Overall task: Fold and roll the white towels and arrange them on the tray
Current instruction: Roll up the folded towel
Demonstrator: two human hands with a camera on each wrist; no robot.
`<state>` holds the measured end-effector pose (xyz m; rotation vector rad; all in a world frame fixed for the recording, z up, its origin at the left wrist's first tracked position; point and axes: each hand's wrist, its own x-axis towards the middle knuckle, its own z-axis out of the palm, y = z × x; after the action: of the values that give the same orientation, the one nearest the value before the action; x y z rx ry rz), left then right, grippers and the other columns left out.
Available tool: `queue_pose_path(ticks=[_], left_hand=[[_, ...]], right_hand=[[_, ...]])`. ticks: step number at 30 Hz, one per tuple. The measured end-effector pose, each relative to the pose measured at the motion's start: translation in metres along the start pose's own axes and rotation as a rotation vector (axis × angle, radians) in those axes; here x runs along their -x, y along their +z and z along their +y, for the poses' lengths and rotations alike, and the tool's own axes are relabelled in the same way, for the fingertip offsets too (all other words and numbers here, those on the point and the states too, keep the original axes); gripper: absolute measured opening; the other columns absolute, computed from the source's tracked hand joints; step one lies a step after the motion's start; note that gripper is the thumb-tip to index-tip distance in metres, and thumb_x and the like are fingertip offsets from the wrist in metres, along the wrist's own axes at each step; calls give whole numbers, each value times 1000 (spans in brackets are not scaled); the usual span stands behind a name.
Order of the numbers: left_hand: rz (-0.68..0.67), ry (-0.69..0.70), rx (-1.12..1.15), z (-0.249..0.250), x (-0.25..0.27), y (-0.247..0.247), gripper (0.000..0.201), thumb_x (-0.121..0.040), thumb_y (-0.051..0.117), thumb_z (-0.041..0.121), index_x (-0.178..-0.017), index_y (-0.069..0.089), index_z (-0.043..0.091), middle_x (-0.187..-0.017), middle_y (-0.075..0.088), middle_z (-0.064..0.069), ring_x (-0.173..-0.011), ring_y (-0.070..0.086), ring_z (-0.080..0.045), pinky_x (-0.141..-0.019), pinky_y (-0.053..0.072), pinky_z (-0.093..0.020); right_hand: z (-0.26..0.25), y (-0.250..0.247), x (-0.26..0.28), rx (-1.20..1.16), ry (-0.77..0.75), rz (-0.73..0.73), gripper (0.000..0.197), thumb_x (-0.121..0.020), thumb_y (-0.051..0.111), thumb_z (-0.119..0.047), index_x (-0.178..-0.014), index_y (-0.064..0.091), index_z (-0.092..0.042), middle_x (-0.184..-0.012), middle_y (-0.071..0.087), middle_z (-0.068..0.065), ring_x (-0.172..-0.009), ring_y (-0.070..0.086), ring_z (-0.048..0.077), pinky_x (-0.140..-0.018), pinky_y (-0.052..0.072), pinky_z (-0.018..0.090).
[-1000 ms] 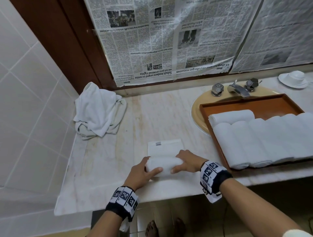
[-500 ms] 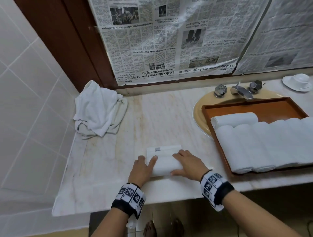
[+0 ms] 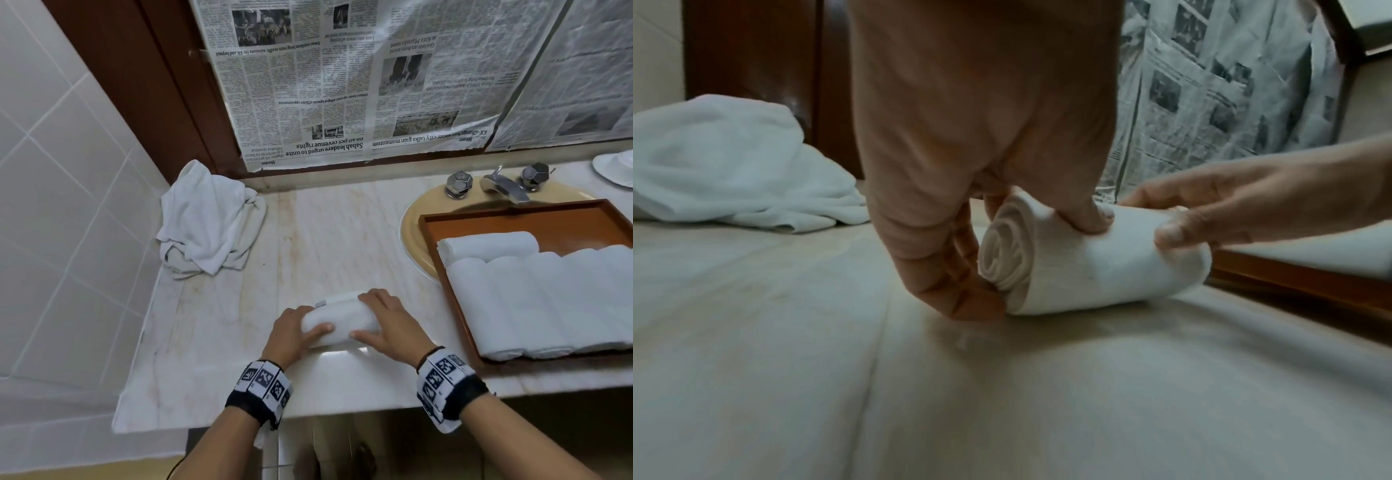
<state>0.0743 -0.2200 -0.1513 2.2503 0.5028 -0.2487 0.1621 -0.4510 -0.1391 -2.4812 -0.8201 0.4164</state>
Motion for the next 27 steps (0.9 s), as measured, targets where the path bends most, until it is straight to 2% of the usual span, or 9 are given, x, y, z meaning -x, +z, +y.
queue_pose_path(ticks=[5, 8, 10, 13, 15, 18, 19, 23, 27], left_hand=[[71, -65, 11, 14, -5, 0, 61, -79, 66, 70, -119, 66, 25, -115, 54, 1, -102, 55, -15, -93, 44, -28], [81, -144, 25, 23, -12, 0, 63, -85, 61, 67, -116, 66, 13, -127, 46, -3, -101, 51, -16, -95, 40, -25], [46, -197, -35, 30, -18, -4, 67, -85, 54, 73, -108, 67, 11, -122, 56, -7, -95, 57, -20, -88, 47, -28], [-38, -254, -12, 35, -22, -12, 72, -84, 51, 77, -112, 64, 12, -109, 64, -10, -93, 62, -24, -69, 61, -36], [-66, -279, 47, 35, -20, -16, 73, -83, 52, 76, -128, 57, 19, -118, 59, -8, -102, 60, -25, -64, 62, -35], [-111, -285, 14, 33, -18, -16, 78, -85, 49, 76, -142, 46, 23, -135, 54, -8, -115, 56, -28, -86, 59, -44], [-124, -281, 4, 34, -18, -17, 78, -86, 49, 76, -139, 49, 20, -132, 56, -8, -113, 58, -28, -88, 58, -45], [-210, -328, 113, 33, -18, -24, 78, -79, 57, 76, -124, 54, 12, -118, 60, -7, -103, 63, -26, -75, 63, -44], [-324, -349, 207, 29, -23, -29, 86, -66, 65, 74, -121, 58, 8, -115, 65, -8, -99, 69, -25, -79, 62, -45]], right_hand=[[13, -7, -20, -122, 41, -137, 86, -72, 70, -69, -144, 39, -33, -140, 36, -12, -124, 41, 13, -104, 41, 36], [12, -25, -40, -181, 74, -253, 70, -70, 74, -67, -128, 56, -32, -124, 50, -7, -110, 53, 15, -97, 44, 35], [9, -33, -52, -147, 91, -302, 55, -73, 70, -68, -108, 64, -26, -107, 61, -4, -97, 60, 20, -86, 48, 34], [9, -32, -62, -118, 143, -309, 65, -65, 60, -83, -91, 63, -23, -99, 61, -2, -93, 60, 24, -81, 47, 34], [8, -31, -64, -114, 102, -315, 73, -62, 58, -85, -104, 63, -26, -111, 56, -4, -105, 56, 22, -90, 45, 37], [2, -33, -55, -164, 140, -359, 69, -80, 65, -67, -131, 53, -23, -118, 48, -5, -114, 52, 20, -85, 42, 31], [2, -32, -53, -167, 149, -367, 67, -82, 66, -64, -131, 53, -20, -118, 49, -3, -113, 53, 21, -83, 41, 29], [0, -26, -47, -121, 158, -367, 60, -80, 67, -65, -105, 65, -10, -101, 58, 3, -94, 60, 21, -70, 42, 23], [-1, -29, -39, -150, 185, -347, 66, -71, 71, -72, -107, 65, -17, -104, 55, -2, -95, 58, 16, -80, 46, 28]])
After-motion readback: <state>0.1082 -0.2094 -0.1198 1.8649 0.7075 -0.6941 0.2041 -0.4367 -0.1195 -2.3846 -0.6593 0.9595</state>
